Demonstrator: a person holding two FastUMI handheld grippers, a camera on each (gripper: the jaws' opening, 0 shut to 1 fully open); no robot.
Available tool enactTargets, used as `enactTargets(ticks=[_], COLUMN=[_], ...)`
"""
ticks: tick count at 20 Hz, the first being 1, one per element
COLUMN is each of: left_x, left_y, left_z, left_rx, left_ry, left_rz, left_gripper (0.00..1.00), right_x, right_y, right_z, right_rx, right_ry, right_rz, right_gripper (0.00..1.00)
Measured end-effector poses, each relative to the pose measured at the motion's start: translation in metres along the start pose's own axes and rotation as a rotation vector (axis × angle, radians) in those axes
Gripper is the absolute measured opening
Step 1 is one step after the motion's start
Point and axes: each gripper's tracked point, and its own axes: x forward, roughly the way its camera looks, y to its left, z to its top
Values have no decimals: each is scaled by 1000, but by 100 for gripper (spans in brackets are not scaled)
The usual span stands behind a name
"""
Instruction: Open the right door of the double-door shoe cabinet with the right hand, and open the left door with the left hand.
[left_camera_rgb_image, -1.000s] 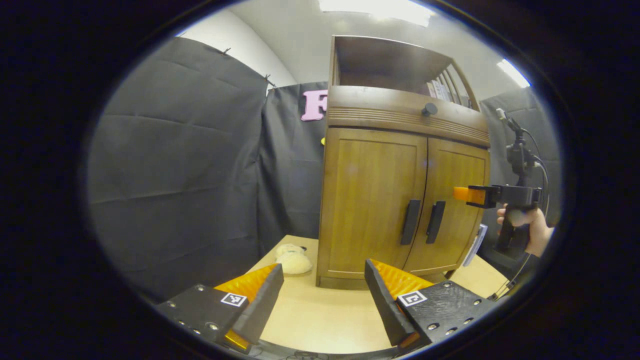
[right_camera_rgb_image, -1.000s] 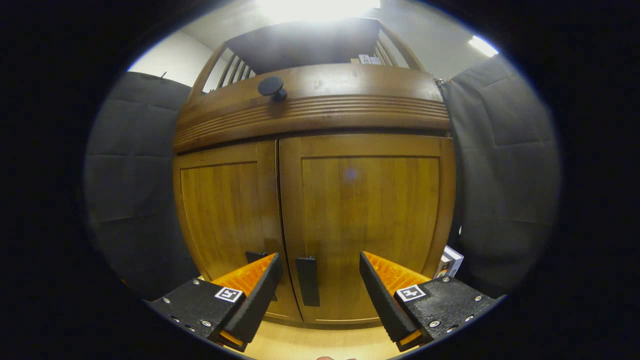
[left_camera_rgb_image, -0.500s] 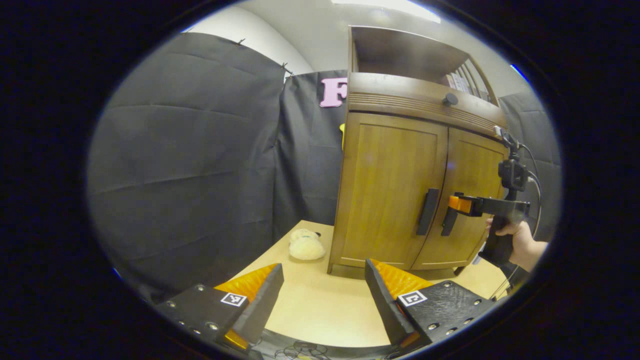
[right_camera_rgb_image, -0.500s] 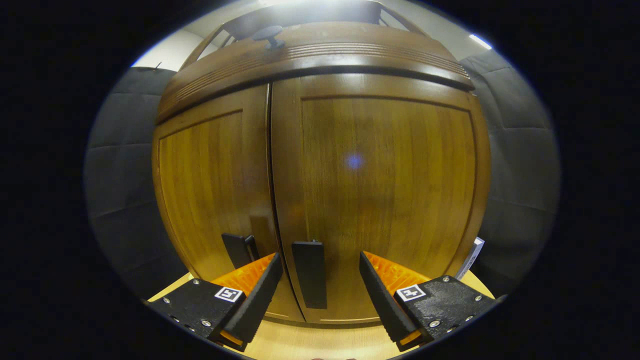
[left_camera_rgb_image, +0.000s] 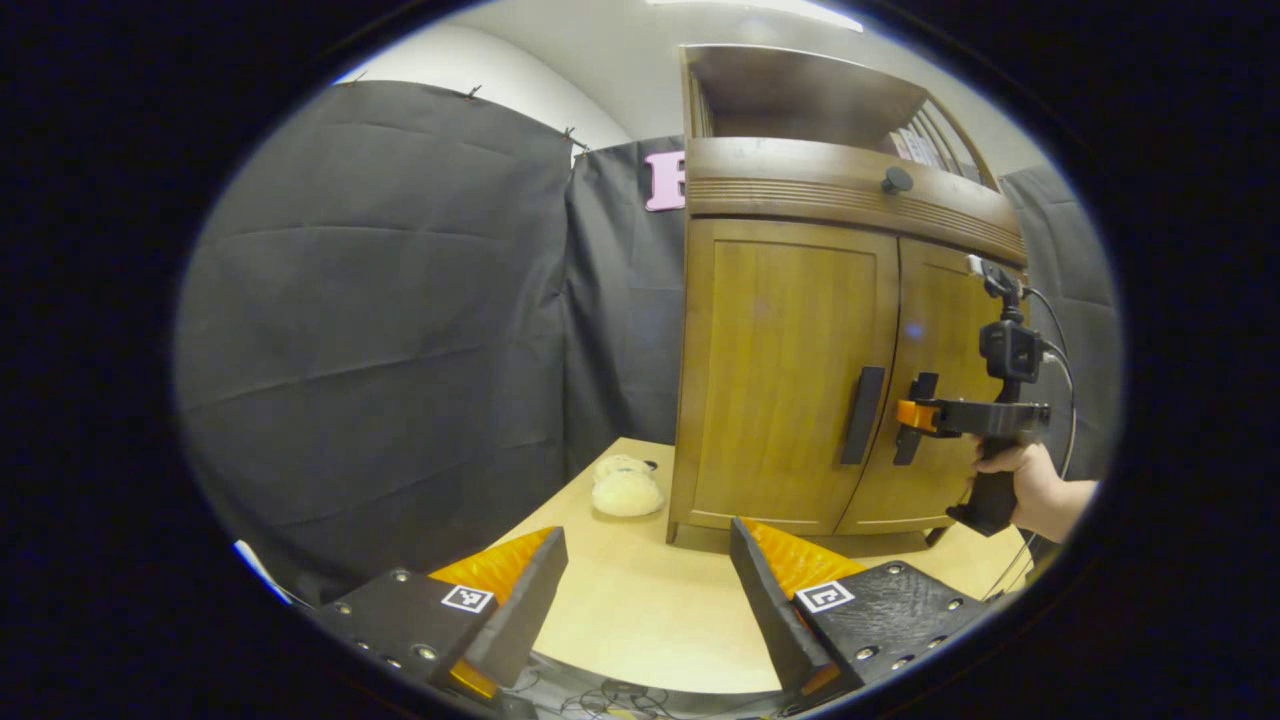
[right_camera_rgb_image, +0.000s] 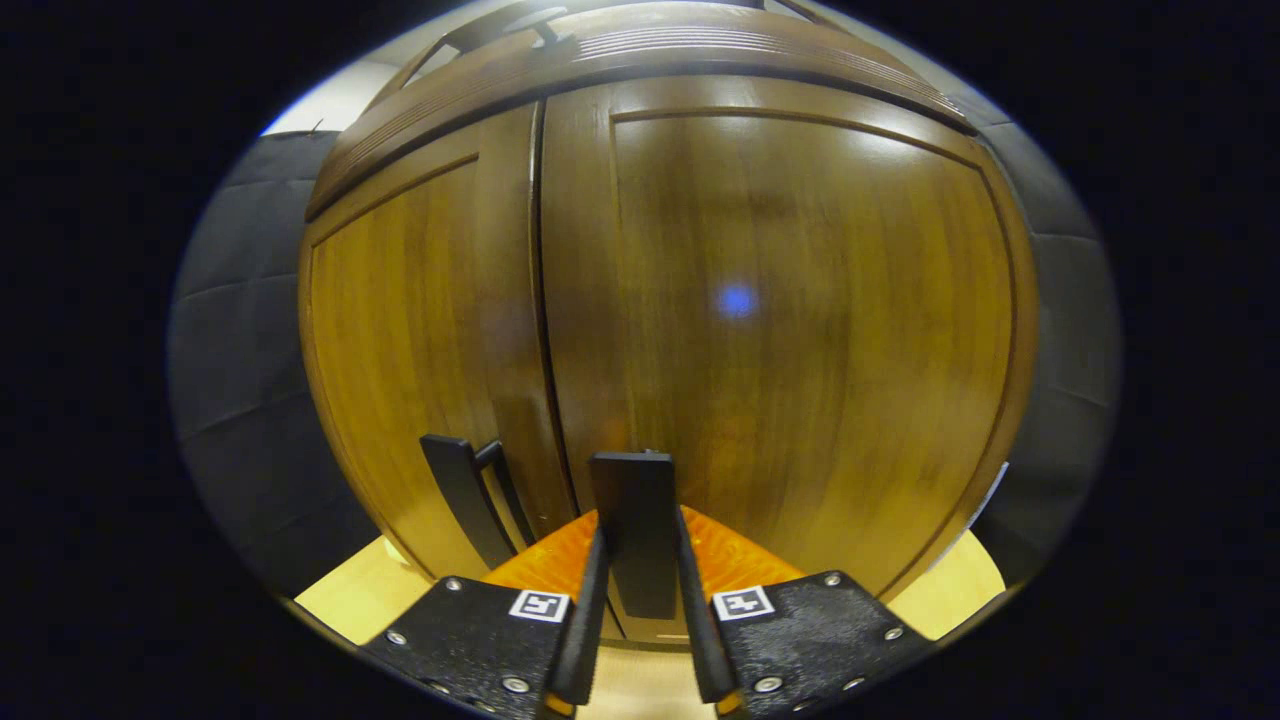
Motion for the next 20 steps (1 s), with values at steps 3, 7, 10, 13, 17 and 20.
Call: enactTargets(ticks=[3,7,10,13,17,20], left_x=[0,1,1,-2,-6,-11], left_y=[0,0,-2,-4,-8,-12], left_z=[-2,-2,-2,-3,-1,0], left_rx=[-1,-5,-6,-13,0,17], left_ry=[3,-1,0,4,-6,-20], left_rz=[1,-11,-27,-56,-106,-157], left_gripper=[97,97,97,97,97,97], right_x=[0,-4,-8,-17,-22,-19], right_y=[-1,-1,1,2,0,-1], right_z=[-1,-2,1,9,11,12], right_rx=[8,2,4,-2,3,4], right_ry=[12,23,42,45,41,38], right_rz=[7,-8,12,28,23,18], right_gripper=[33,28,29,29,29,29])
